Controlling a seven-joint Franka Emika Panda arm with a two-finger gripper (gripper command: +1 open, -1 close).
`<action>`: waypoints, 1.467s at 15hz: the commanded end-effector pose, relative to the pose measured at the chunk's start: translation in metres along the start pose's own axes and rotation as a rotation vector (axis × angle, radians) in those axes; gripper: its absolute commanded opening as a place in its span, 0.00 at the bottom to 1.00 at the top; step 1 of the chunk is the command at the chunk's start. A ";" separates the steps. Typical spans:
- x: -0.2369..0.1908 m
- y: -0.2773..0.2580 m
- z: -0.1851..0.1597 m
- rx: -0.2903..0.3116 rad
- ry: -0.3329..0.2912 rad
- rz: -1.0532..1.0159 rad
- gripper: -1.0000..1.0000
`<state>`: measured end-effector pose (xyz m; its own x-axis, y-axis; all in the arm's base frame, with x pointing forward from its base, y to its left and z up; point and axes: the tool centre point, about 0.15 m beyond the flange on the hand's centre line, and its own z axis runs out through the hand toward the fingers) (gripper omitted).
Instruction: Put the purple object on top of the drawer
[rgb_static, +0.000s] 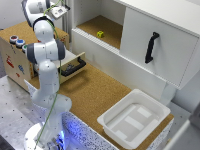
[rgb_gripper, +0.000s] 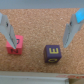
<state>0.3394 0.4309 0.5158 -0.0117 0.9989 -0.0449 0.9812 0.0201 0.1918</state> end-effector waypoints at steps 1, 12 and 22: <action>-0.029 -0.041 -0.002 -0.029 0.048 0.031 1.00; -0.044 -0.128 0.014 0.007 0.094 -0.060 1.00; 0.004 -0.175 -0.006 0.064 0.017 0.126 1.00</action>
<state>0.1902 0.4142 0.4987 0.0396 0.9988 -0.0284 0.9916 -0.0358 0.1245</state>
